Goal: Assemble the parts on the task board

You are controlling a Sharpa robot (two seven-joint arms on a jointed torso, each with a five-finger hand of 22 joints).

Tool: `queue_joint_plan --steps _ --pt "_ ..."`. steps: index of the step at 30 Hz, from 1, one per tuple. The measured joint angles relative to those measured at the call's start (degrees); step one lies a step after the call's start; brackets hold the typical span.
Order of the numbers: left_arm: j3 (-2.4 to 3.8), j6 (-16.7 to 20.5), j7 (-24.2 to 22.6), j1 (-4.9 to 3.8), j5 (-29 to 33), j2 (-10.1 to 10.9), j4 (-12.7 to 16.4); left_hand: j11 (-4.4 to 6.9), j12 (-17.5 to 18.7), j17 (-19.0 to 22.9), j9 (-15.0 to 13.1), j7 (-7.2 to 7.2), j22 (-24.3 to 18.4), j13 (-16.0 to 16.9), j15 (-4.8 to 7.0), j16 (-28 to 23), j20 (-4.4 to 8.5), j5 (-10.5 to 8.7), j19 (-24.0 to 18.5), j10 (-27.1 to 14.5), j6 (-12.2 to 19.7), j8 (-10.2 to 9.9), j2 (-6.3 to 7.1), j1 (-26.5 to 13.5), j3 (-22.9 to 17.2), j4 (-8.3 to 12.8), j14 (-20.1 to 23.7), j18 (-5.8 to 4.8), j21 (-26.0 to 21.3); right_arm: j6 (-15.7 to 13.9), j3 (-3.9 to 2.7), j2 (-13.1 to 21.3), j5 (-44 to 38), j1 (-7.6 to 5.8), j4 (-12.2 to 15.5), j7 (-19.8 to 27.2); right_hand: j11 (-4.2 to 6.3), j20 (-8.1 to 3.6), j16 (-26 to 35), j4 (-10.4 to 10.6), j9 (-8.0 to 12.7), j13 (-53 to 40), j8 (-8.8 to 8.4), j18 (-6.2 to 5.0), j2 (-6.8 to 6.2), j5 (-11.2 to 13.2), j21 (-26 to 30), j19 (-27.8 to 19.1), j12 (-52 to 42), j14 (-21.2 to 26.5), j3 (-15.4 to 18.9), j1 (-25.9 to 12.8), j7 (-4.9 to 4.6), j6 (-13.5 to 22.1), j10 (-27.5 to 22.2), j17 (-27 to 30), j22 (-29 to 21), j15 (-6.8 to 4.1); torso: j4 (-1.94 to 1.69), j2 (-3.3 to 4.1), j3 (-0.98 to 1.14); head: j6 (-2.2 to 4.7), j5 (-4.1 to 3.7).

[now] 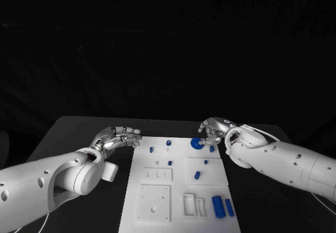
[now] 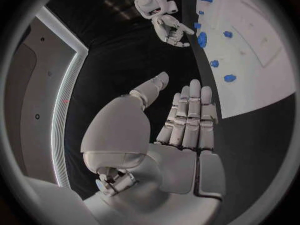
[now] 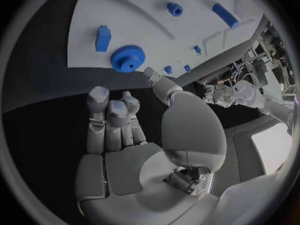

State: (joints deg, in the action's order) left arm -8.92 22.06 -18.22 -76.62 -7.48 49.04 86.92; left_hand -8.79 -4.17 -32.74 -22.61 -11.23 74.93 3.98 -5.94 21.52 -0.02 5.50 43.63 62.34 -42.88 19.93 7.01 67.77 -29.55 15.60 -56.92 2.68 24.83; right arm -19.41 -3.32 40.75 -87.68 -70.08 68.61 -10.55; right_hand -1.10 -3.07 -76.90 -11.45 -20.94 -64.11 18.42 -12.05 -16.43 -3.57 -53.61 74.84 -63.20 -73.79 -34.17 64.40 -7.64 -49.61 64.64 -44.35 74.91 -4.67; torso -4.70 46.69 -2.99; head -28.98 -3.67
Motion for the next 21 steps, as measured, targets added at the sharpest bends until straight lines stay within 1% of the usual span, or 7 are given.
queue_joint_plan --steps 3,6,10,13,15,18,21 --pt "0.00 0.00 0.00 0.00 0.00 -0.01 -0.04 0.00 0.00 0.00 0.00 0.00 0.00 0.00 0.00 0.00 0.00 0.00 0.00 0.00 0.00 0.00 0.00 0.00 0.00 0.00 0.00 -0.01 0.00 0.87 0.12 -1.21 -0.08 0.57 -1.74 0.43 -0.14 -0.14 -0.32 0.00 0.08 -1.78 0.00 0.03 0.00 0.00 -1.01 -0.14 -2.22 0.08 0.00 0.00 0.00 0.00 -0.15 -1.23 0.00 0.08 0.00 0.01 0.03 -0.19 -0.01" --pt "-0.01 0.00 0.00 0.00 0.00 -0.01 -0.09 0.00 0.00 0.00 0.00 0.00 -0.01 0.00 0.00 0.00 0.00 0.00 0.00 0.00 0.00 0.00 0.00 0.00 0.00 0.00 0.00 -0.02 0.00 1.34 0.18 -2.07 -0.14 1.03 -2.98 0.81 -0.66 -0.33 -0.66 0.18 0.08 -3.59 0.00 0.10 0.00 0.00 -1.48 -0.33 -4.27 0.21 0.14 0.00 0.00 0.00 0.60 -1.83 0.00 -0.05 0.06 0.04 0.10 -0.28 0.04" --pt "-0.01 0.00 0.00 0.00 0.00 -0.03 -0.13 0.00 0.00 0.00 0.00 0.00 -0.01 0.00 0.00 0.00 0.00 0.00 0.00 0.00 0.00 0.00 0.00 0.00 0.00 0.00 0.00 -0.03 0.00 1.64 0.26 -2.91 -0.11 1.53 -4.03 1.10 -0.33 -0.34 -0.67 0.32 0.06 -4.46 -0.01 0.10 0.22 -0.22 -1.74 -0.34 -5.30 0.29 0.01 -0.22 0.00 0.00 1.32 -2.25 0.00 -0.13 0.07 0.08 0.12 -0.35 0.06" --pt "-0.01 0.00 0.00 0.00 0.00 -0.06 -0.25 0.00 0.00 0.00 0.00 0.00 -0.01 0.00 0.00 0.00 0.00 0.00 0.00 0.00 0.00 0.00 0.00 0.00 0.00 0.00 0.00 -0.04 0.00 1.68 0.22 -3.20 0.16 1.50 -4.36 1.29 -0.44 -0.33 -0.67 0.33 0.05 -4.78 0.00 0.10 0.25 -0.22 -1.98 -0.34 -5.57 0.29 -0.30 -0.20 0.00 0.00 1.43 -2.52 0.00 -0.13 0.03 0.07 0.07 -0.58 0.03" --pt "-0.01 0.00 0.00 0.00 0.00 -0.09 -0.28 0.00 0.00 -0.05 0.00 0.00 -0.01 0.00 0.00 0.00 0.00 0.00 0.00 0.00 0.00 0.00 0.00 0.00 0.00 0.00 0.00 -0.04 0.00 1.70 0.22 -3.30 0.26 1.50 -4.58 1.37 -0.53 -0.33 -0.67 0.43 0.05 -4.96 0.00 0.10 0.63 -0.22 -2.09 -0.34 -5.74 0.29 -0.62 0.18 0.00 -0.01 1.52 -2.69 0.00 -0.13 -0.04 0.03 0.04 -0.69 -0.01" --pt "-0.01 0.00 0.01 0.00 0.00 -0.13 -0.33 0.00 0.00 -0.05 0.00 0.00 -0.01 0.00 0.00 0.00 0.00 0.00 0.00 0.00 0.00 0.00 0.00 0.00 0.00 0.00 0.00 -0.05 0.00 1.68 0.22 -3.44 0.18 1.51 -5.00 1.52 -0.53 -0.33 -0.66 0.30 0.06 -5.07 -0.01 0.10 0.76 -0.22 -2.29 -0.34 -5.75 0.29 -0.79 0.32 0.00 -0.01 1.52 -2.84 0.00 -0.13 -0.10 -0.02 -0.03 -0.83 -0.07" --pt "-0.01 -0.01 0.02 0.00 0.01 -0.13 -0.38 0.00 0.00 -0.05 0.00 0.00 -0.01 0.00 0.00 0.00 0.00 0.00 0.00 0.00 0.00 0.00 0.00 0.00 0.00 0.00 0.00 -0.06 0.00 1.65 0.23 -3.60 -0.21 1.52 -5.26 1.69 -0.53 -0.43 -0.66 0.60 0.06 -5.05 0.00 0.11 1.06 -0.15 -2.50 -0.45 -5.75 0.29 -1.80 0.62 0.00 -0.01 1.52 -3.10 -0.01 -0.13 -0.10 -0.05 -0.07 -0.90 -0.07"
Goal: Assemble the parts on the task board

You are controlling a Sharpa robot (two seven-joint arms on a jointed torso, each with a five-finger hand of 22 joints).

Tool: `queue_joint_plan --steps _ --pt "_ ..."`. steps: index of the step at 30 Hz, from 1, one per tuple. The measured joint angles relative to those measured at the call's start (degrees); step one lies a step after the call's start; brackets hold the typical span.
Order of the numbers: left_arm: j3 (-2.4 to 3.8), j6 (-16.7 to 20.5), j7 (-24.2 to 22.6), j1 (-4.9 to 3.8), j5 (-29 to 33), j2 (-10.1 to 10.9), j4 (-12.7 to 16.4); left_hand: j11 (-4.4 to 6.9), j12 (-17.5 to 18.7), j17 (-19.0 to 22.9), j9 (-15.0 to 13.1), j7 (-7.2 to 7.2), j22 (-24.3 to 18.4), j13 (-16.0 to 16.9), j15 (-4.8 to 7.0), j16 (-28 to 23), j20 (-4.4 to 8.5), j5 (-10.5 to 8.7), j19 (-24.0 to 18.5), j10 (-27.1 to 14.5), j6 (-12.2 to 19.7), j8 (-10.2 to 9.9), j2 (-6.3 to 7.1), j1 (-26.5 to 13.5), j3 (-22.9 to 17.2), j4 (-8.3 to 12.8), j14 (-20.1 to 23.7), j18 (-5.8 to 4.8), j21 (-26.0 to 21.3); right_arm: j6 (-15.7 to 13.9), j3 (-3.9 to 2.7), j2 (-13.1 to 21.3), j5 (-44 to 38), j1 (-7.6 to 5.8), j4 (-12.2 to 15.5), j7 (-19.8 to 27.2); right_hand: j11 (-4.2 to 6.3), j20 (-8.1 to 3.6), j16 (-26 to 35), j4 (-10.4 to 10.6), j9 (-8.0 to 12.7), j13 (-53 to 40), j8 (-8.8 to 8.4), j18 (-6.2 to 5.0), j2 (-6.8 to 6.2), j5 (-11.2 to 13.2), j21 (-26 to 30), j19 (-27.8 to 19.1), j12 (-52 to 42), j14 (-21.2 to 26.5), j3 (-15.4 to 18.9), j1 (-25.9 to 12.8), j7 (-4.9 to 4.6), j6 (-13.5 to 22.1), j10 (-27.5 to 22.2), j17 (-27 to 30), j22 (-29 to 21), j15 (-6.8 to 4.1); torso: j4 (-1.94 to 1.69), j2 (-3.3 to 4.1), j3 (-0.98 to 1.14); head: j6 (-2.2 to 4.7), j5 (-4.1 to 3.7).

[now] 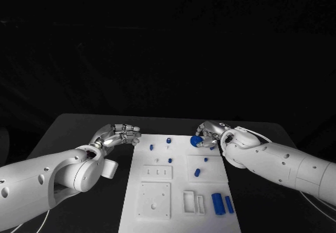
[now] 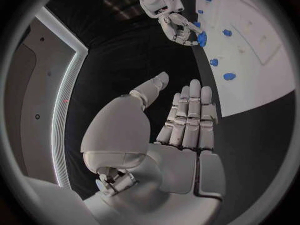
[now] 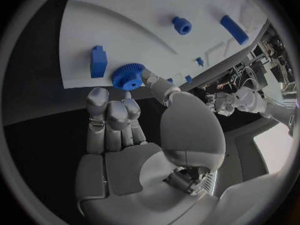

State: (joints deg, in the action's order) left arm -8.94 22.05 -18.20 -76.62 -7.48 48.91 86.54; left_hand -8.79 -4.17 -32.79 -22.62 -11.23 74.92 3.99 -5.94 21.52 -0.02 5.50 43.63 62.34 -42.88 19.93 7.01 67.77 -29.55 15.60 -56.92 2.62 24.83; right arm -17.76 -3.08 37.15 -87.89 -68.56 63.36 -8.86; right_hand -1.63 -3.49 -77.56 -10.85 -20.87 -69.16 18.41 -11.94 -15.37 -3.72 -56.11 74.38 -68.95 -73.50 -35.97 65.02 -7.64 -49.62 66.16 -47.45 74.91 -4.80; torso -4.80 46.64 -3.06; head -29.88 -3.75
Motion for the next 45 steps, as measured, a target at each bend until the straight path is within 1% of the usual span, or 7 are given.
queue_joint_plan --steps 7,18,22,26,37,43,45 --pt "0.00 0.00 0.02 0.00 0.00 -0.02 -0.02 0.00 0.00 0.01 0.00 0.00 0.00 0.00 0.00 -0.19 0.00 0.00 0.00 0.00 0.00 0.00 0.00 0.00 0.00 0.00 0.00 -0.02 0.00 0.01 0.02 -0.11 -0.21 0.02 -0.41 0.26 0.00 -0.13 0.00 0.98 0.00 0.00 0.00 0.42 0.39 0.39 -0.46 -0.13 0.00 0.00 -1.54 -0.39 0.00 0.00 0.00 -0.52 0.00 0.00 0.03 -0.07 -0.06 -0.12 0.08" --pt "0.00 -0.01 0.05 0.00 0.00 -0.07 -0.05 0.00 0.00 0.00 0.00 0.00 -0.01 0.00 0.00 -0.22 0.00 0.00 0.00 0.00 0.00 0.00 0.00 0.00 0.00 0.00 0.00 -0.08 0.00 0.45 0.02 -0.78 -0.20 0.02 -1.10 0.41 0.00 -0.12 0.00 2.02 -0.12 -0.36 0.00 0.47 0.68 0.39 -0.81 -0.15 -0.30 -0.01 -3.21 -0.68 0.00 0.00 0.00 -1.06 0.00 0.00 0.02 -0.09 -0.09 -0.24 0.08" --pt "0.00 -0.01 0.06 0.00 0.00 -0.06 -0.05 0.00 0.00 -0.04 0.00 0.00 -0.01 0.00 0.00 -0.22 0.00 0.00 0.00 0.00 0.00 0.00 0.00 0.00 0.00 0.00 0.00 -0.10 0.00 0.94 0.22 -1.20 -0.19 0.04 -1.85 0.42 0.00 -0.11 0.00 2.24 -0.14 -0.36 0.00 0.48 0.91 0.61 -0.81 -0.15 -0.50 -0.01 -3.43 -0.91 0.00 0.00 0.00 -1.17 0.00 0.00 0.00 -0.10 -0.10 -0.24 0.08" --pt "0.00 -0.02 0.07 0.00 0.00 -0.05 -0.05 0.00 0.00 -0.04 0.00 0.00 -0.01 0.00 0.00 -0.22 0.00 0.00 0.00 0.00 0.00 0.00 0.19 -0.19 0.00 0.00 0.00 -0.11 0.00 1.12 0.33 -1.44 -0.17 0.05 -2.24 0.48 0.00 -0.03 0.00 2.24 -0.15 -0.36 -0.01 0.47 0.91 0.61 -1.10 -0.22 -0.50 -0.01 -3.43 -0.91 0.00 0.00 0.00 -1.26 0.00 0.00 0.00 -0.11 -0.10 -0.21 0.05" --pt "0.00 -0.02 0.10 0.00 0.00 0.02 -0.03 0.00 0.00 -0.03 0.00 0.00 -0.02 0.00 0.00 -0.22 0.00 0.00 0.00 0.00 0.00 0.00 0.23 -0.23 0.00 0.00 0.00 -0.36 0.00 1.39 0.60 -1.65 -0.17 -0.13 -2.92 0.93 0.00 0.01 0.00 2.40 -0.37 -0.43 0.00 0.48 0.91 0.61 -1.12 -0.21 -0.50 -0.01 -3.58 -0.91 0.00 0.00 0.00 -1.32 -0.01 0.01 -0.01 -0.13 -0.07 -0.71 0.21" --pt "0.00 -0.03 0.12 0.00 0.00 -0.02 -0.05 0.00 0.00 -0.02 0.00 0.00 0.03 0.00 0.00 -0.22 0.00 0.00 0.00 0.00 0.00 0.00 0.23 -0.23 0.00 0.00 0.00 0.37 0.00 1.58 0.61 -1.73 -0.17 -0.13 -3.20 1.34 0.00 -0.19 0.00 1.51 -0.34 -0.43 0.00 0.47 1.45 0.61 -1.12 -0.61 -0.50 -0.01 -4.47 -0.37 0.00 0.00 0.00 -1.62 -0.01 0.01 0.03 -0.15 -0.06 -0.75 0.31" --pt "0.00 -0.03 0.13 0.00 0.00 -0.03 -0.07 0.00 0.00 -0.07 0.00 0.00 0.03 0.00 0.00 -0.22 0.00 0.00 0.00 0.00 0.00 0.00 0.23 -0.23 0.00 0.00 0.00 0.39 0.00 1.73 0.63 -1.73 -0.17 -0.14 -3.24 1.44 0.00 -0.19 0.19 1.20 -0.29 -0.43 0.00 0.47 1.68 -0.53 -1.46 -0.62 -0.50 -0.01 -5.11 -0.14 0.00 0.00 0.00 -1.78 -0.01 0.01 0.03 -0.15 -0.06 -0.77 0.31"
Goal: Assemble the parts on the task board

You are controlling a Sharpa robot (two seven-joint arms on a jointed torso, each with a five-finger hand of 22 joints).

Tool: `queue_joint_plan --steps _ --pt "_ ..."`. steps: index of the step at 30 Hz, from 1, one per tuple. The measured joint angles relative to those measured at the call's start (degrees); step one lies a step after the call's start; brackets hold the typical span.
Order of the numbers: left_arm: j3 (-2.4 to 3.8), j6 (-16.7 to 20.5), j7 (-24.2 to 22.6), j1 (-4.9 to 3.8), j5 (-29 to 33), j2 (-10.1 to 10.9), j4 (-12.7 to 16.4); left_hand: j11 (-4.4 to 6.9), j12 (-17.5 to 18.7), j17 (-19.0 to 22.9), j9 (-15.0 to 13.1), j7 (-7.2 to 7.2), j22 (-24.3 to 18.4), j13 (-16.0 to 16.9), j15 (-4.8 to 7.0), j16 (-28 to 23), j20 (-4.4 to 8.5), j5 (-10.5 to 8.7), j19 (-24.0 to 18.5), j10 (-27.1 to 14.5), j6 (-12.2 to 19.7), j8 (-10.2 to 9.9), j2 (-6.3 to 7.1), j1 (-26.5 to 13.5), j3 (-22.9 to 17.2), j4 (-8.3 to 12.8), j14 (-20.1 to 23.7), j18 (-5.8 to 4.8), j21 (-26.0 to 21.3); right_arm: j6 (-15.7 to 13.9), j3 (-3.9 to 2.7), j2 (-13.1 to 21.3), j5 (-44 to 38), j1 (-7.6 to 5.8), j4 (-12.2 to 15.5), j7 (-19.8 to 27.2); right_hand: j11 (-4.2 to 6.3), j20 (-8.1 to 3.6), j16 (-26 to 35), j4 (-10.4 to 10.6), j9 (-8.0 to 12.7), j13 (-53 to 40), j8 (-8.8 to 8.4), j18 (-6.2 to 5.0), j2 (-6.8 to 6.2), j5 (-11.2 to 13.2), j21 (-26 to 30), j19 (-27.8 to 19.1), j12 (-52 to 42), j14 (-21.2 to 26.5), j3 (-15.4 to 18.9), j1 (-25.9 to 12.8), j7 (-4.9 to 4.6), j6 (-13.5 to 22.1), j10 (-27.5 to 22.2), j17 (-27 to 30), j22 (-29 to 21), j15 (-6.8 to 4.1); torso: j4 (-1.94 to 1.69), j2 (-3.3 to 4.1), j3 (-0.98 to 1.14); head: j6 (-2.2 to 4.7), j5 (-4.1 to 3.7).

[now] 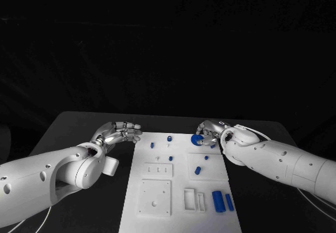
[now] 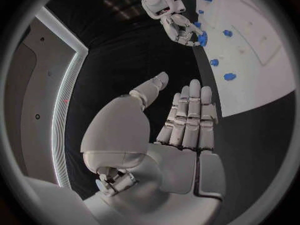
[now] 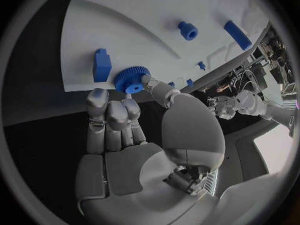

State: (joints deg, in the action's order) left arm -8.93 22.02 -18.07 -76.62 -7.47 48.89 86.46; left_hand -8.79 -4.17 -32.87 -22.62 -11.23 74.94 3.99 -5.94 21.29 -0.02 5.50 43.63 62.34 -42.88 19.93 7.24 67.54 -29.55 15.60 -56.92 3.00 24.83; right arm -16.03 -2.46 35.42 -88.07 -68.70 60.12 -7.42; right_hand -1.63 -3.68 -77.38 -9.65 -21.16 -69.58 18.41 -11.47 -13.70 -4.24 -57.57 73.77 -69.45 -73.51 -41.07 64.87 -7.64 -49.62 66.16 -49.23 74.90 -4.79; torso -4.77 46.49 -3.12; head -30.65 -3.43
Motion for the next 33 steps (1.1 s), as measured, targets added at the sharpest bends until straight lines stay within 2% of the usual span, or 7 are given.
queue_joint_plan --steps 6,9,16,22,25,29,33 --pt "0.00 0.00 0.03 0.00 0.00 0.00 -0.03 0.00 0.00 0.00 0.00 0.00 0.00 0.00 0.00 0.00 0.00 0.00 0.00 0.00 0.00 0.00 0.00 0.00 0.00 0.00 0.00 0.01 0.00 0.19 0.25 0.10 -0.78 -0.06 0.11 0.21 0.00 0.19 0.31 -1.36 0.06 -0.05 -0.27 0.00 0.37 -6.32 -0.39 -0.21 0.00 0.01 -1.65 0.37 0.43 -0.43 0.00 -0.63 0.02 -0.01 -0.01 -0.03 0.02 -0.08 0.00" --pt "0.00 0.00 0.04 0.00 0.00 0.01 -0.03 0.00 0.00 0.00 0.00 0.00 -0.01 0.00 0.00 0.00 0.00 0.00 0.00 0.00 0.00 0.00 0.00 0.00 -0.13 0.13 0.00 0.00 0.00 0.09 0.48 0.10 -1.84 -0.12 0.16 0.27 0.20 0.20 0.45 -2.06 0.05 -0.23 0.04 0.00 0.37 -7.74 -0.73 -0.21 -0.38 0.01 -2.36 0.38 0.66 -0.66 0.20 -0.86 0.05 -0.01 -0.01 -0.04 0.02 -0.10 0.01" --pt "0.00 0.00 0.10 0.00 0.00 0.00 -0.02 0.00 0.00 0.00 0.00 0.00 -0.01 0.00 0.00 0.00 0.00 0.00 0.00 0.00 0.00 0.00 0.00 0.00 -0.13 0.13 0.00 -0.02 0.00 -0.44 0.92 0.11 -4.49 -0.18 0.35 0.27 0.71 0.40 0.53 -2.94 -0.04 -0.48 0.53 -0.01 0.72 -7.44 -0.92 -0.41 -0.61 -0.20 -2.92 0.31 1.16 -1.16 0.71 -1.20 0.04 -0.22 -0.03 -0.07 0.00 -0.06 -0.04" --pt "0.00 0.01 0.15 0.00 0.00 0.05 0.04 0.00 0.00 -0.05 0.00 0.00 -0.01 0.00 0.00 0.00 -0.02 0.00 -0.02 0.00 0.00 0.00 0.00 0.00 -0.13 0.13 0.00 -0.06 0.00 -0.70 1.01 0.19 -5.18 -0.13 0.48 0.40 0.82 0.40 0.99 -1.76 -0.05 -0.40 0.55 -0.01 1.95 -7.28 -0.99 -0.41 -0.66 -0.39 -3.37 -0.93 1.16 -1.16 0.82 -1.52 0.04 -0.41 -0.02 -0.08 -0.03 -0.10 -0.06" --pt "0.00 0.01 0.18 0.00 0.00 0.08 0.04 0.00 0.00 -0.06 0.00 0.00 -0.02 0.00 0.00 0.00 -0.20 0.00 -0.20 0.00 0.00 0.00 -0.22 -0.22 -0.13 0.13 0.00 -0.05 0.00 -1.27 1.10 0.37 -6.03 -0.03 0.86 0.31 0.92 0.41 1.11 -1.63 -0.04 -0.41 0.55 -0.01 1.85 -7.28 -1.03 -0.41 -0.66 -0.51 -3.36 -1.18 1.17 -1.16 0.92 -1.60 0.04 -0.53 -0.01 -0.08 -0.03 -0.01 0.00" --pt "0.00 0.01 0.22 0.00 0.00 0.14 0.07 0.00 0.00 -0.06 0.00 0.00 -0.02 0.00 0.00 0.00 -0.20 0.00 -0.20 0.00 0.00 0.00 -0.22 -0.22 -0.13 0.13 0.00 -0.06 0.00 -2.37 1.29 0.65 -8.38 0.24 1.85 -0.44 1.40 0.42 1.11 -0.90 -0.04 -0.59 0.55 -0.01 1.02 -7.30 -1.22 -0.41 -0.65 -0.67 -3.28 -2.01 1.18 -1.17 1.40 -1.82 0.04 -0.68 0.01 -0.08 -0.03 0.11 -0.02" --pt "0.00 0.02 0.24 0.00 0.00 0.18 0.12 0.00 0.00 -0.05 0.00 0.00 -0.02 0.00 0.00 0.00 -0.20 0.00 -0.20 0.00 0.00 0.00 -0.22 -0.22 -0.13 0.13 0.00 -0.06 0.00 -3.51 1.50 1.10 -11.65 0.56 3.62 -1.82 1.65 0.42 1.11 -0.44 -0.05 -0.74 0.61 -0.01 0.80 -6.82 -1.33 -0.40 -0.69 -0.76 -3.43 -2.22 1.32 -1.32 1.65 -1.99 0.03 -1.07 0.03 -0.09 -0.06 0.27 -0.06"
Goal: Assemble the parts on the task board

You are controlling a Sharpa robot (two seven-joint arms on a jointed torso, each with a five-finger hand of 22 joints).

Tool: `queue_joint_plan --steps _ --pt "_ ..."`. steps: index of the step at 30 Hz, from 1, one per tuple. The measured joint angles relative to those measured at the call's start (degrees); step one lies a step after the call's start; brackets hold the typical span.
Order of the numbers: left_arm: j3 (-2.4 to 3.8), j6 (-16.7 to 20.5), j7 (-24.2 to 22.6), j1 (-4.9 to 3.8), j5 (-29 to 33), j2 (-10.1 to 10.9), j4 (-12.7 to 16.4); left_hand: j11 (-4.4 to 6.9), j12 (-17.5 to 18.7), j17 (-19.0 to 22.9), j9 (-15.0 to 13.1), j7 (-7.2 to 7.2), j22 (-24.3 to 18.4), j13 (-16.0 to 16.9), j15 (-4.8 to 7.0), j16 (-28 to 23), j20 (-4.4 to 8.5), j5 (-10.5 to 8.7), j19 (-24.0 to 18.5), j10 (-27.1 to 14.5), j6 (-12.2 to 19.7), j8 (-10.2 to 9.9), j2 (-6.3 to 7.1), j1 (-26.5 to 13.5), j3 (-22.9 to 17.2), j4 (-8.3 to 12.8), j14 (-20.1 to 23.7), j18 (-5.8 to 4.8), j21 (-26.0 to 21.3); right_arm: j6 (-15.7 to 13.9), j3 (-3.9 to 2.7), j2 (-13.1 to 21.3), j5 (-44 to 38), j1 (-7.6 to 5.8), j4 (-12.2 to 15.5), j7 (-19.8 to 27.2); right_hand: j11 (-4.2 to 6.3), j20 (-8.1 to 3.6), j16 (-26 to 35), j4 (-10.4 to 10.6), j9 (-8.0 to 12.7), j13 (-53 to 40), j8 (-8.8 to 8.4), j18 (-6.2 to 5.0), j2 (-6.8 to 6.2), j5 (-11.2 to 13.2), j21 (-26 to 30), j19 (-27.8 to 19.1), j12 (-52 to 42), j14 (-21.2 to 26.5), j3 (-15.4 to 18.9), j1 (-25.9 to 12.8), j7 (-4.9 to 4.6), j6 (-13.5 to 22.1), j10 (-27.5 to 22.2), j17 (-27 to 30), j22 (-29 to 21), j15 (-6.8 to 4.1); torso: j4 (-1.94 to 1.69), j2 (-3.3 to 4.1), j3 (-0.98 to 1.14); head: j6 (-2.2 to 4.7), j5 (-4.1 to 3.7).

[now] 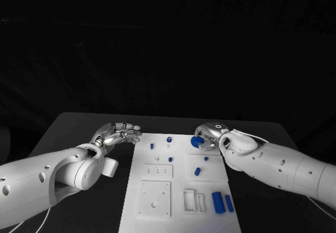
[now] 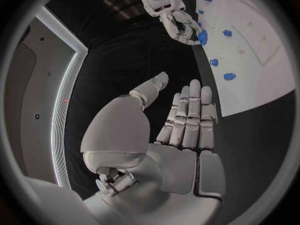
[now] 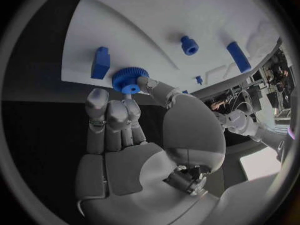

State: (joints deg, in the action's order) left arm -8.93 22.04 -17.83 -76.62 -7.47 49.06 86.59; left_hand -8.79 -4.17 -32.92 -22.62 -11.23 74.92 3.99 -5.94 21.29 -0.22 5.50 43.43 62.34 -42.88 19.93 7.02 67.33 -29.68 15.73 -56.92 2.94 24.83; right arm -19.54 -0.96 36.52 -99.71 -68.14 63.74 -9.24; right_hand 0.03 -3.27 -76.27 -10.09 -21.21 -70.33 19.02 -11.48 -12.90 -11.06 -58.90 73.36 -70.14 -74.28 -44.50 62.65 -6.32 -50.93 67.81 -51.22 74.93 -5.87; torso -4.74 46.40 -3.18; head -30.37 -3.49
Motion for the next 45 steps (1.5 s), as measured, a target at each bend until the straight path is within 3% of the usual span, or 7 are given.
queue_joint_plan --steps 5,9,20,25,33,39,45 --pt "0.00 0.01 0.02 0.00 0.00 0.02 -0.01 0.00 0.00 0.00 0.00 0.00 0.00 0.00 0.00 0.00 0.00 0.00 0.00 0.00 0.00 0.00 0.00 0.00 0.00 0.00 0.00 -0.02 0.00 -1.17 0.28 0.52 -4.74 0.24 3.26 -2.58 0.24 -0.34 0.30 1.78 -0.01 -0.31 1.78 -0.03 -1.42 2.34 -0.11 0.35 -0.42 -0.15 -0.84 0.21 0.88 -1.27 0.85 -0.37 0.00 -0.28 0.00 -0.01 0.01 0.12 -0.01" --pt "0.00 0.01 0.03 0.00 0.00 0.01 -0.07 0.00 0.00 0.01 0.00 0.00 -0.01 0.00 0.00 0.00 0.00 0.00 0.00 0.00 0.00 0.00 0.00 0.00 0.00 0.00 0.00 -0.04 0.00 -1.66 0.41 0.54 -7.32 0.19 4.92 -4.14 0.39 -0.42 0.31 3.05 -0.03 -0.31 1.81 -0.04 -1.76 4.15 -0.25 0.44 -0.42 -0.15 -1.81 0.55 0.88 -1.27 1.01 -0.52 0.00 -0.28 0.00 -0.02 0.01 0.29 -0.01" --pt "0.00 0.04 0.03 0.00 0.00 0.05 -0.13 0.00 0.00 -0.03 0.00 0.00 -0.01 0.00 0.00 -0.22 0.00 0.00 0.00 0.00 0.00 0.00 0.00 0.00 0.00 0.00 0.00 -0.28 0.00 -3.47 0.39 0.07 -13.29 -0.06 9.35 -8.19 0.59 -0.57 0.55 4.42 -0.04 -0.48 1.81 -0.03 -2.89 4.64 -0.34 0.78 -0.42 -0.34 -3.00 1.23 1.07 -1.47 1.62 -0.76 -0.01 -0.46 -0.05 -0.04 -0.01 0.63 -0.01" --pt "0.00 0.04 0.03 0.00 0.00 0.08 -0.10 0.00 0.00 -0.05 0.00 0.00 -0.01 0.00 0.00 -0.22 0.00 0.00 0.00 0.00 0.00 0.00 0.00 0.00 0.00 0.00 0.00 -0.29 0.00 -4.09 1.27 -0.92 -15.78 -0.07 11.23 -9.43 0.59 -0.57 0.78 4.77 -0.06 -0.46 1.81 -0.03 -3.26 5.12 -0.33 0.79 -0.42 -0.35 -3.21 1.22 1.08 -1.48 1.62 -0.76 -0.01 -0.46 -0.10 -0.01 -0.02 0.76 0.12" --pt "0.00 0.04 0.03 0.00 0.00 -0.01 -0.03 0.00 0.00 -0.04 0.00 0.00 -0.02 0.00 0.00 -0.22 0.00 0.00 0.00 0.00 0.00 0.00 0.00 0.00 0.00 0.00 0.00 -0.30 0.00 -4.45 2.59 -3.78 -18.23 -0.04 11.67 -10.64 0.59 -0.57 0.87 5.12 -0.08 -0.41 1.76 -0.03 -3.42 5.52 -0.54 0.82 -0.42 -0.35 -3.57 1.30 1.21 -1.61 1.62 -0.82 -0.02 -0.46 -0.16 0.03 -0.07 0.93 0.41" --pt "0.00 0.04 0.04 0.00 0.00 -0.31 -0.16 -0.17 0.00 -0.04 0.00 0.00 -0.02 0.00 0.00 -0.22 0.00 0.00 0.00 -0.17 0.00 0.00 0.00 0.00 0.00 0.00 0.00 -0.32 0.00 -4.47 3.78 -6.15 -19.08 0.07 10.34 -10.93 0.59 -0.49 0.87 5.12 -0.08 -0.38 1.74 -0.03 -3.42 5.52 -0.54 0.90 -0.42 -0.36 -3.57 1.30 1.22 -1.63 1.61 -0.87 -0.02 -0.45 -0.23 0.07 -0.08 1.01 1.20" --pt "0.00 0.04 0.05 0.00 0.00 -0.44 -0.19 -0.22 0.00 -0.05 0.05 0.00 -0.02 0.00 0.00 -0.22 0.00 0.00 0.00 -0.21 0.00 0.00 0.00 0.00 0.00 0.00 0.00 -0.34 0.00 -4.47 4.01 -7.47 -19.42 0.22 8.98 -11.14 0.59 -0.48 0.87 5.12 -0.09 -0.35 1.58 -0.03 -3.42 5.52 -0.54 0.90 -0.41 -0.44 -3.57 1.30 1.23 -1.64 1.61 -0.87 -0.02 -0.37 -0.35 0.10 -0.14 0.87 1.32"
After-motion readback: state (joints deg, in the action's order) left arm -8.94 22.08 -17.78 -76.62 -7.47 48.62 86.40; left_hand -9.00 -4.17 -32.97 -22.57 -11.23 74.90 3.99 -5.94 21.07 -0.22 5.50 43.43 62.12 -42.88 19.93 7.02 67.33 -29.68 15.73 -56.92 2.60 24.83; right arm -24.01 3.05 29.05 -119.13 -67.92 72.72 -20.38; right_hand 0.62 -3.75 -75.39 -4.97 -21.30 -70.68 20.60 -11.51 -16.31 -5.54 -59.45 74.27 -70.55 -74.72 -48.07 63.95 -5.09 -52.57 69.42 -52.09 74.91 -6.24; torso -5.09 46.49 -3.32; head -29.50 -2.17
